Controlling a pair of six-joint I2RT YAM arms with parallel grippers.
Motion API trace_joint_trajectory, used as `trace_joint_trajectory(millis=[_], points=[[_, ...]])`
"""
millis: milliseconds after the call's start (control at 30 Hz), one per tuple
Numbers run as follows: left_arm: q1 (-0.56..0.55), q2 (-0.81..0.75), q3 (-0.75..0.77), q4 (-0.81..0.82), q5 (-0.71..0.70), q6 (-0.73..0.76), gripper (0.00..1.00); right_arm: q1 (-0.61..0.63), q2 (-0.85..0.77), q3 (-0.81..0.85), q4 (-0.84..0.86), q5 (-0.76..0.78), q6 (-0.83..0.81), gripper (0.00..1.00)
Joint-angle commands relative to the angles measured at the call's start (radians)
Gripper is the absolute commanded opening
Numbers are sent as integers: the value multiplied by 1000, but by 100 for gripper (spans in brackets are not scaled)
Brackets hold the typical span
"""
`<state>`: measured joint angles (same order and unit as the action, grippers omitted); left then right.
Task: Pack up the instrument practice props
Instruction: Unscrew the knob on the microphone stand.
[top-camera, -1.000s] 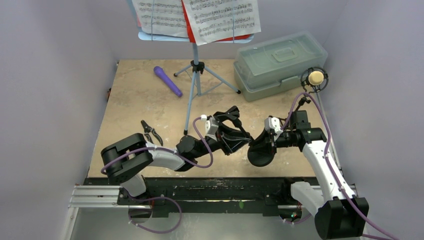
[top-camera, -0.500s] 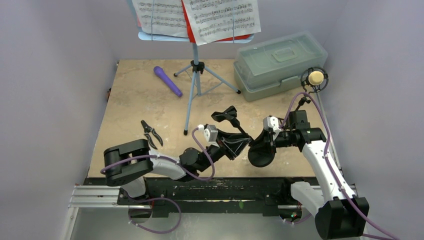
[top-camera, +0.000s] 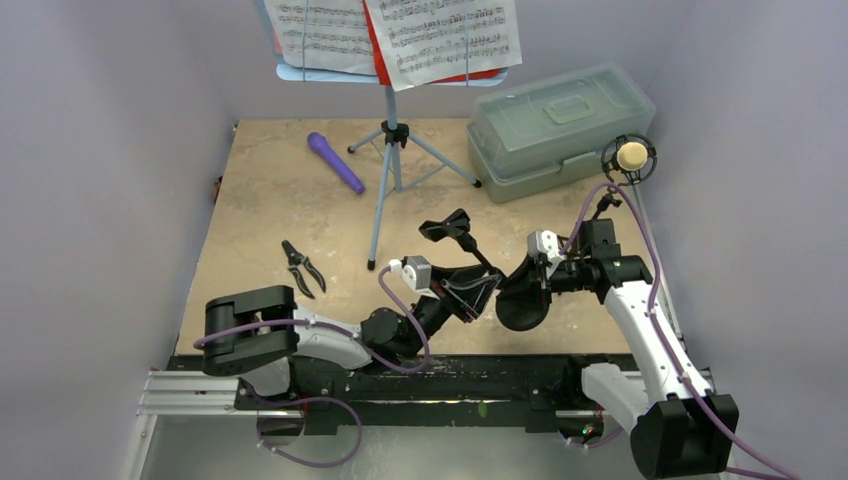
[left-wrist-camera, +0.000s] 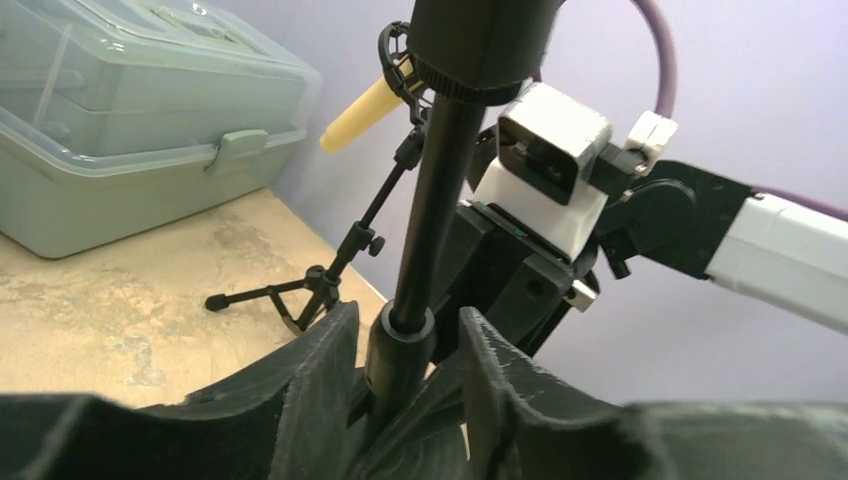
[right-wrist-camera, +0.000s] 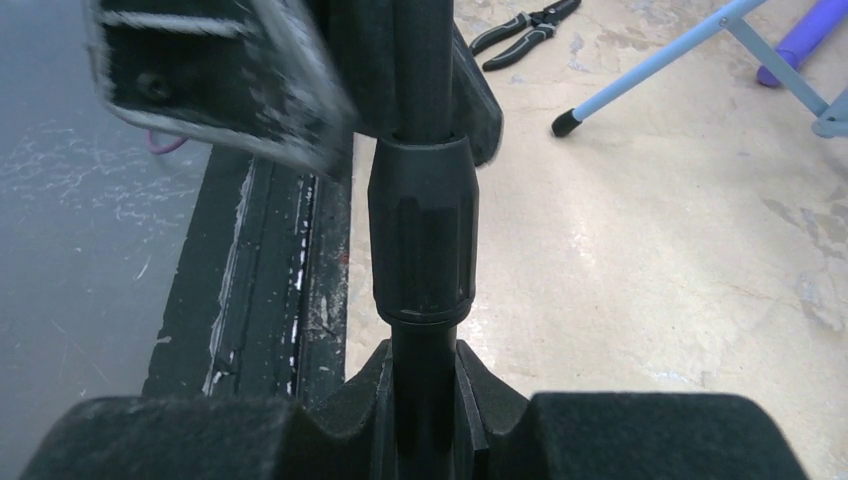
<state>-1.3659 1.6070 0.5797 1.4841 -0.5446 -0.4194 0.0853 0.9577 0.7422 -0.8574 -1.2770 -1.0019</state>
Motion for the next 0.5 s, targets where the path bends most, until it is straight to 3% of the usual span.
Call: trace_joint_trajectory(millis=[0,233,467], points=[[-12,-66,-13,121,-3,23,48,-5,-8,27,46,-43,20,0],[-12,-126,-92,141,74,84,72,-5,-8,26,46,-44,18,0],[-9,-262,-240,145,245,190,77,-5,-8,26,46,-42,17,0]])
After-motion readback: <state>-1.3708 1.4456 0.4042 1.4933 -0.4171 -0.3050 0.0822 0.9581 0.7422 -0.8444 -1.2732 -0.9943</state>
